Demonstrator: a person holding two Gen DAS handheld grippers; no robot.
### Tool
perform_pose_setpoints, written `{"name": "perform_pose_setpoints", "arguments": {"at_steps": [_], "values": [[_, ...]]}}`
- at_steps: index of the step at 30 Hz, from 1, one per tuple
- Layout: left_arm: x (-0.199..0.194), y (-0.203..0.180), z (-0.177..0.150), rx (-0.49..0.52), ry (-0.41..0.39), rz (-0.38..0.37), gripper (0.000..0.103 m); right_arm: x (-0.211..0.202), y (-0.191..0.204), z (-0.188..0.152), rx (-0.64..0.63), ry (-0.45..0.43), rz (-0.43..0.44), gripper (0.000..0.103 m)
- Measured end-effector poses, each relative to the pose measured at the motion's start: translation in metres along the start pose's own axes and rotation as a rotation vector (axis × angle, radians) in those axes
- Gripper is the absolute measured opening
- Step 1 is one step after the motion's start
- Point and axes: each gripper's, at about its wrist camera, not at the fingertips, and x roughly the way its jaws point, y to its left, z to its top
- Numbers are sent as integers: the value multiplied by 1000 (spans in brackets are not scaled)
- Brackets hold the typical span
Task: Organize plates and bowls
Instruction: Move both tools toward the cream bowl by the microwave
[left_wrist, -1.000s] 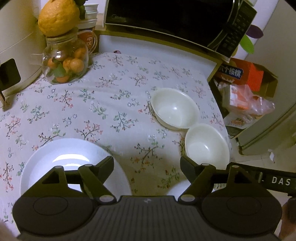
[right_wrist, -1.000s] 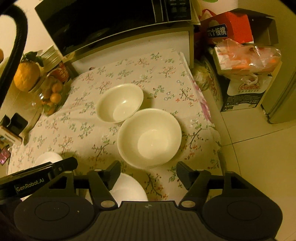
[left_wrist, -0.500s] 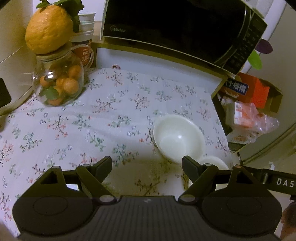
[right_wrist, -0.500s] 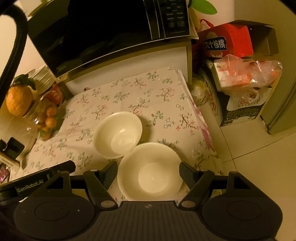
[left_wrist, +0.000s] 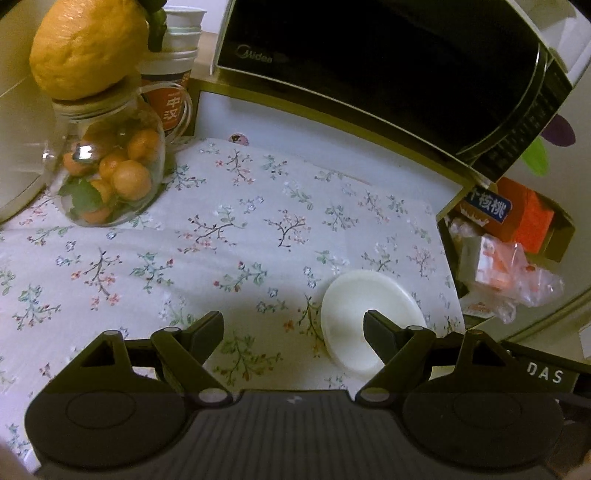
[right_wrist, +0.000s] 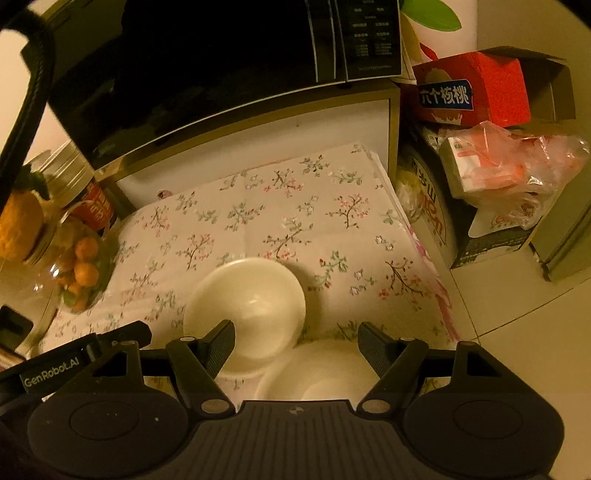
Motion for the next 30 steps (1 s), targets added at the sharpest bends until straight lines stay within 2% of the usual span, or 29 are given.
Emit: {"name": "perform_pose_setpoints", "arguments": {"at_steps": [17, 20, 25, 30], "values": [[30, 4, 8, -30, 14, -76, 78, 32, -4, 9, 72, -21, -39, 71], [37, 0, 3, -14, 31, -81, 70, 38, -8, 9, 81, -15, -47, 69], [47, -4, -6, 3, 65, -80, 51, 48, -9, 7, 77, 6, -45, 57], [48, -6, -9, 17, 69, -83, 45, 54, -2, 2, 46, 26, -30, 48]]}}
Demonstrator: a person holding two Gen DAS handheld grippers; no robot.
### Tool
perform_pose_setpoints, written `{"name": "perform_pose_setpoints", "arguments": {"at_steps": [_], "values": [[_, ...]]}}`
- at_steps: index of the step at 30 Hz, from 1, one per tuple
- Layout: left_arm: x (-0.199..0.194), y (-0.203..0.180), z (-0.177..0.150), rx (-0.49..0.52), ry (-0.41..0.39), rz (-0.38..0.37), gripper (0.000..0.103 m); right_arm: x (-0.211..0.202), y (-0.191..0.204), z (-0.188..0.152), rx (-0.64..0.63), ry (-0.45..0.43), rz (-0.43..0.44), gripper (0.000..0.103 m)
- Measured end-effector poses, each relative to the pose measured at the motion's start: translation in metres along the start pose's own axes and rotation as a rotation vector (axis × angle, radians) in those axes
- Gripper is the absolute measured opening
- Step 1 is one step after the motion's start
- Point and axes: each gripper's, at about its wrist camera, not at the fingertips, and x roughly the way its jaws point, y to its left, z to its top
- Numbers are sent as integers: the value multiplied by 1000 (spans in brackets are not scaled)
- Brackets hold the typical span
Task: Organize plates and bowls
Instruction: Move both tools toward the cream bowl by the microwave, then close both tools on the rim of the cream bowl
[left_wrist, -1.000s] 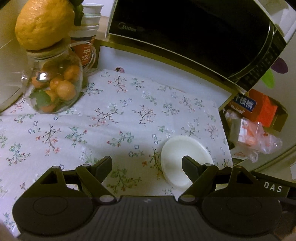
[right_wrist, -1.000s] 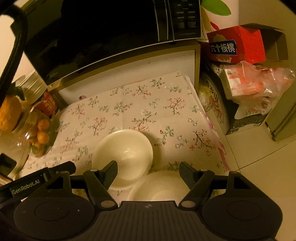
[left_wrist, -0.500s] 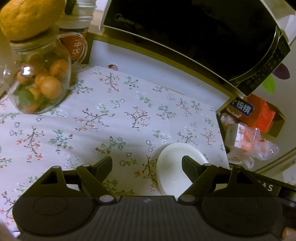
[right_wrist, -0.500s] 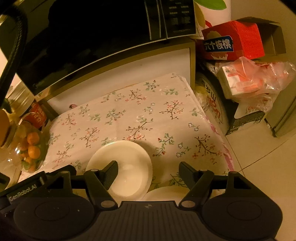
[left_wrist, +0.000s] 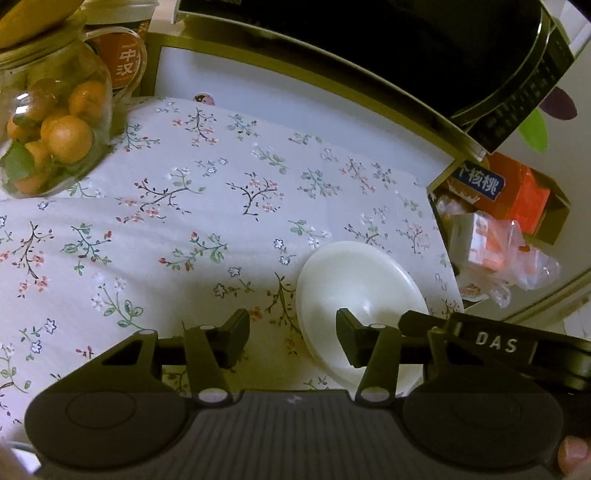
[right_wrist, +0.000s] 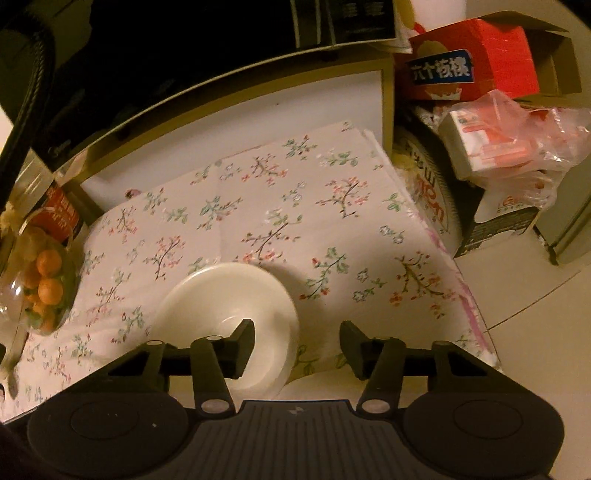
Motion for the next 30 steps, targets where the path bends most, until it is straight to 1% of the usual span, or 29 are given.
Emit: {"name": "perform_pose_setpoints", "arguments": {"at_steps": [2, 5, 7, 9, 12, 13, 15, 18, 30], "values": [[0, -1, -1, 14, 3, 2, 41, 2, 3, -2, -16, 7, 1, 46], [2, -2, -1, 30, 10, 0, 33, 4, 6, -5, -37, 17, 6, 36], [2, -3, -2, 35, 14, -7, 25, 4, 8, -6, -48, 19, 10, 31], [1, -5, -2, 47, 15, -20, 19, 4, 9, -7, -49, 21, 18, 26], [-1, -8, -2, 72, 5, -19, 18, 4, 11, -8, -56, 25, 24, 19], [-1, -8, -2, 77, 0, -17, 16, 5, 11, -8, -57, 25, 21, 18], [-2, -7, -2, 76, -3, -16, 12, 4, 12, -9, -60, 22, 12, 16], [-6, -3, 0, 62, -5, -24, 11, 3, 10, -8, -49, 18, 8, 11], [-34, -7, 1, 57, -55, -12, 11, -25, 15, -5, -31, -27, 73, 10]]}}
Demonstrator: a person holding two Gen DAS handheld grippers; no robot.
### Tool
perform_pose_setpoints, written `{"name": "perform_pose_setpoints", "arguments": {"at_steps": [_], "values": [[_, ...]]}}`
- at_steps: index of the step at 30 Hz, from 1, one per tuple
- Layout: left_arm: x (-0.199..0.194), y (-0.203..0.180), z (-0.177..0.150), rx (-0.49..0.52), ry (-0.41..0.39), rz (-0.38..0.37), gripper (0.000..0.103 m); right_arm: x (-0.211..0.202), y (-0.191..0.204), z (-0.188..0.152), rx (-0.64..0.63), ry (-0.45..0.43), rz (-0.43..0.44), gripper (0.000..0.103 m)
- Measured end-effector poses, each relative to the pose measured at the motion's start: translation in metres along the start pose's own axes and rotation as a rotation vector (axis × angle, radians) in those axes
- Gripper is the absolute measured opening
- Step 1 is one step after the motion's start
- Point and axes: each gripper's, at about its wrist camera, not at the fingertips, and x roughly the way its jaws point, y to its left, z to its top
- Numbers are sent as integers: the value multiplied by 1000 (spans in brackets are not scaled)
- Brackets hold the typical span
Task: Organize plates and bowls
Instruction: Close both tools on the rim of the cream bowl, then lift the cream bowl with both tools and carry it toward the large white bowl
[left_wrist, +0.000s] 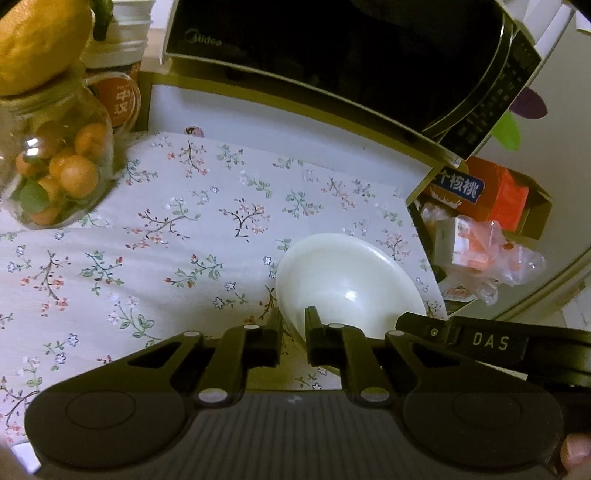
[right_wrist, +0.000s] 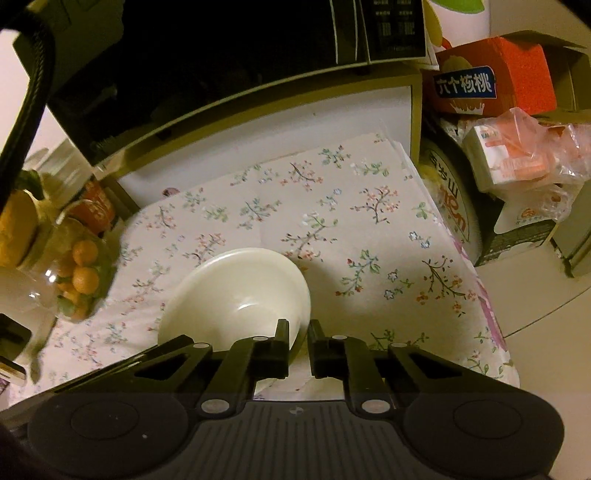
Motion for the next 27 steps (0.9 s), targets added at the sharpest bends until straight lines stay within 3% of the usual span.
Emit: {"name": "perform_pose_setpoints", "arguments": {"at_steps": [27], "values": [[-95, -16, -41, 37, -65, 16, 11, -91, 10, -46, -65, -58, 77, 12]]}}
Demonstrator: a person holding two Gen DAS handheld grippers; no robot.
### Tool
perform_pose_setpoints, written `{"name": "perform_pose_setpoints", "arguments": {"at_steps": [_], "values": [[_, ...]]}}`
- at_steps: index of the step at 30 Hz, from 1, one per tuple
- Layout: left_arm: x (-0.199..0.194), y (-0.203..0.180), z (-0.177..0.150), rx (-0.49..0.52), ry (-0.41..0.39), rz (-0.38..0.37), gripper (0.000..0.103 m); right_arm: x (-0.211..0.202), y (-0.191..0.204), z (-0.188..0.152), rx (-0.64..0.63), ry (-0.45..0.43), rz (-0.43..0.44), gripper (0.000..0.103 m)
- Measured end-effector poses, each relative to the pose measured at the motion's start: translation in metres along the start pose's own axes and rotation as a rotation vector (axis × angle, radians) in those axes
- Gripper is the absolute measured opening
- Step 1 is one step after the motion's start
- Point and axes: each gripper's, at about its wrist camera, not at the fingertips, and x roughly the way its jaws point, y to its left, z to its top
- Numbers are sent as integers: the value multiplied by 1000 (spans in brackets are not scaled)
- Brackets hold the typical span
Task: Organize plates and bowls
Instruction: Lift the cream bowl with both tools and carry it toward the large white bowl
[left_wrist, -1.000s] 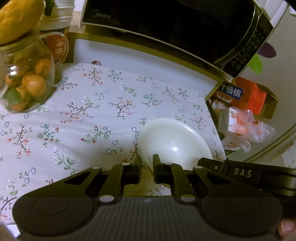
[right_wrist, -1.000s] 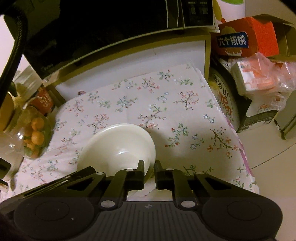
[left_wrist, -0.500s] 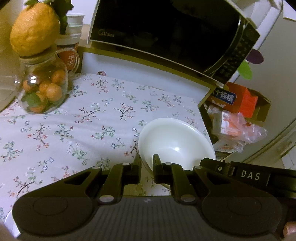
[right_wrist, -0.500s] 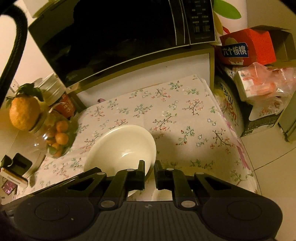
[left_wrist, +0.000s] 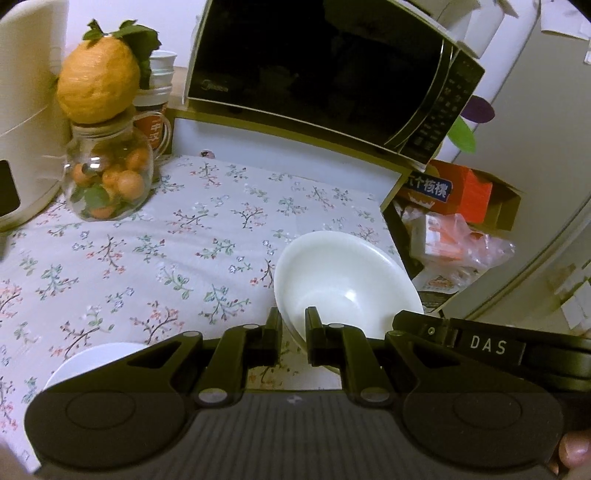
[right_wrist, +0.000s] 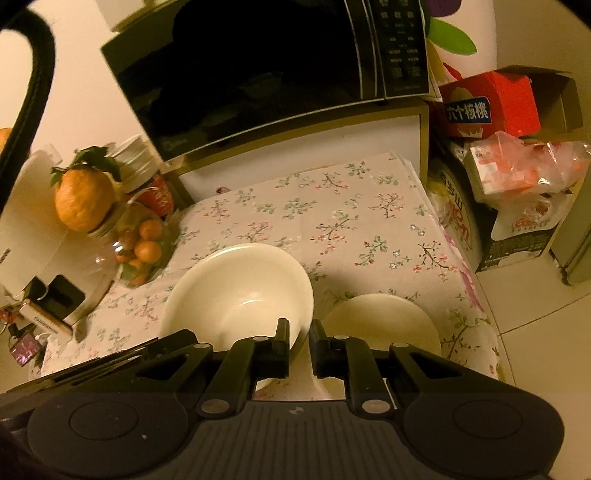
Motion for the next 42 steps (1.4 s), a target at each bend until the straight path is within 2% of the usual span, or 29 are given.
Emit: {"name": "perform_pose_setpoints", "arguments": {"at_steps": [7, 13, 23, 31, 42], "values": [[-17, -2, -8, -2, -13, -11, 11, -19, 9, -10, -38, -11, 12, 13], [-27, -4, -17, -8, -8, -33, 11, -33, 3, -13, -20, -21, 33, 13], [-38, -9, -21, -1, -17, -46, 11, -40, 5, -26, -26, -7, 10, 13], [-37, -13, -36, 11, 32, -56, 11, -46, 0, -37, -2, 6, 2, 13], [-24, -22, -71, 62, 127, -34, 11, -48, -15, -73, -12, 85, -47, 14]]}}
